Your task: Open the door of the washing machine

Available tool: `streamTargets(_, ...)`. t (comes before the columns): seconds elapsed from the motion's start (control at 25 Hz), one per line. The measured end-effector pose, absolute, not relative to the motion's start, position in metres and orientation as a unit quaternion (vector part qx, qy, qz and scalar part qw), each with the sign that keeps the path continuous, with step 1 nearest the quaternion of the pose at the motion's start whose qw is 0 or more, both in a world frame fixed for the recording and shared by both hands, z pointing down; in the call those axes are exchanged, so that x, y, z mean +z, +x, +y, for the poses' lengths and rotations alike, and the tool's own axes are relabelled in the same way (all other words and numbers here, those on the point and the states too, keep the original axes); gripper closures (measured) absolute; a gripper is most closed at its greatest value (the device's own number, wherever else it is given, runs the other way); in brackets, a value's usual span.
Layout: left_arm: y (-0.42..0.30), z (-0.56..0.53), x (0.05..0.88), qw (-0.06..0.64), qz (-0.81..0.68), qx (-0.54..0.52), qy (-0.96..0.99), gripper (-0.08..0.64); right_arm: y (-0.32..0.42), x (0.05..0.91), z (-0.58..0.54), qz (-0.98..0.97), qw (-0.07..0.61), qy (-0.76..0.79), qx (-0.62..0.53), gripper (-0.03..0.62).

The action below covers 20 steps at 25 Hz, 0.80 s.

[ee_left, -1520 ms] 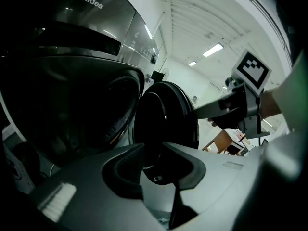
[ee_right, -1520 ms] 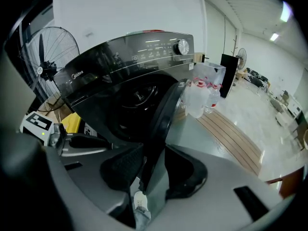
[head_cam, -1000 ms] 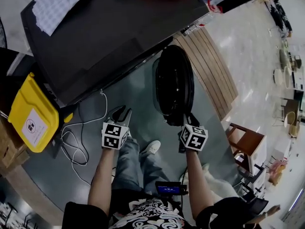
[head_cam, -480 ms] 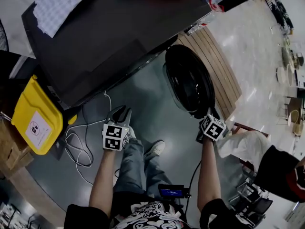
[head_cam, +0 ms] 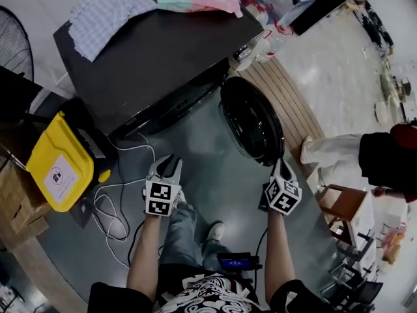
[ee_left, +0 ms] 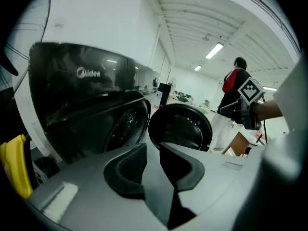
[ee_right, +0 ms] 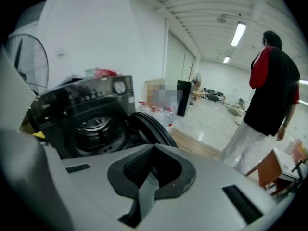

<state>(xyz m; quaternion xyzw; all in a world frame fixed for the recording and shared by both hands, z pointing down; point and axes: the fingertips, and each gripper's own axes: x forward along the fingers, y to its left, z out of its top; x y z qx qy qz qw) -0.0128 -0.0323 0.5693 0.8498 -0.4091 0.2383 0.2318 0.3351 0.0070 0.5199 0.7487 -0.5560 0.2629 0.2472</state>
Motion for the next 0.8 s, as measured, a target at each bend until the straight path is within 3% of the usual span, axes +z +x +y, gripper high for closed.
streamTargets(0.48,0.015,0.125,0.377,0.168,-0.558,0.110,0.805,0.551,0.226,0.365,0.143,-0.788,0.122,0.565,0.210,0.589)
streamTargets(0.8,0.043,0.225,0.321,0.207,-0.578,0.051,0.788,0.559,0.237,0.304,0.231,-0.816,0.082,0.540,0.189,0.590)
